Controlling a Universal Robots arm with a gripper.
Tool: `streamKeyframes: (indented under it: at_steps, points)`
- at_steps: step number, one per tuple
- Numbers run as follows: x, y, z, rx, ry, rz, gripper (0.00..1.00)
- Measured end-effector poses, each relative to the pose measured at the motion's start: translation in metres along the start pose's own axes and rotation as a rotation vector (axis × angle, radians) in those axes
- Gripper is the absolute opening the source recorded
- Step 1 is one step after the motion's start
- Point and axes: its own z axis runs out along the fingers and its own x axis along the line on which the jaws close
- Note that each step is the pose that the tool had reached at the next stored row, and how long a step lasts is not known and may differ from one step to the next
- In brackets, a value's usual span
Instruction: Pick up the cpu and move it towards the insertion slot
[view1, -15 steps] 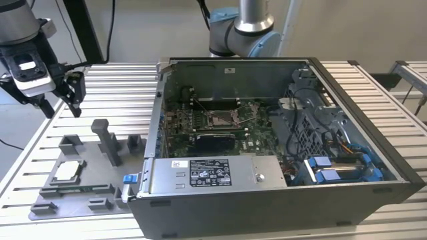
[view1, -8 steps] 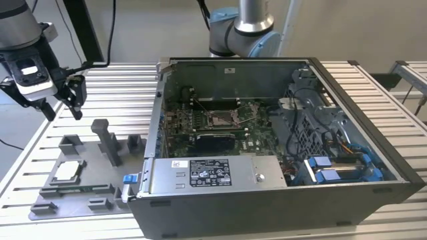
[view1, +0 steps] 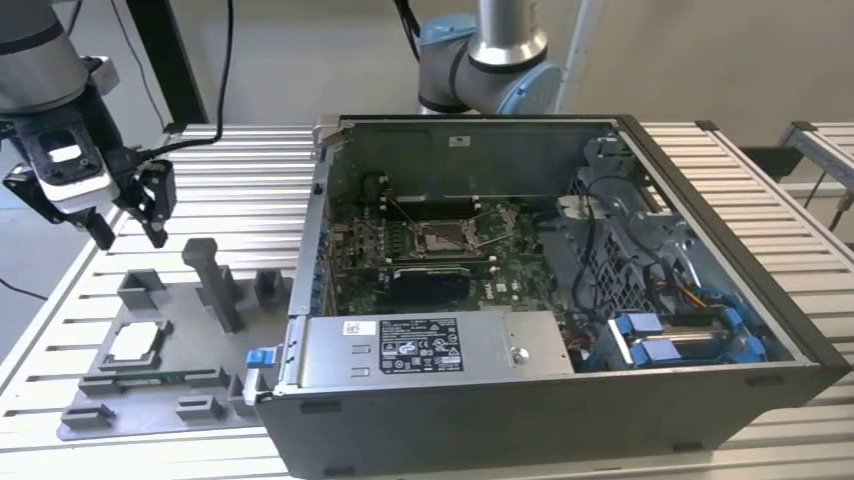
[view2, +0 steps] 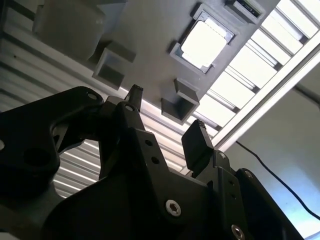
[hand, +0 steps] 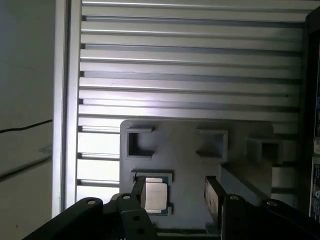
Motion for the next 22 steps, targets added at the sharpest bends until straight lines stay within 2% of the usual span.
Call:
streamKeyframes:
  at_steps: [5,12,22]
  points:
    - [0.0030,-0.0048,0.0059,-0.0001,-0.0003,0.000,0.00]
    - [0.0165,-0.0099,0.0079,-0.0001,-0.0002,0.000,0.00]
    - [0.0179,-0.0104,0.0081,-0.0001,-0.0002,0.000,0.00]
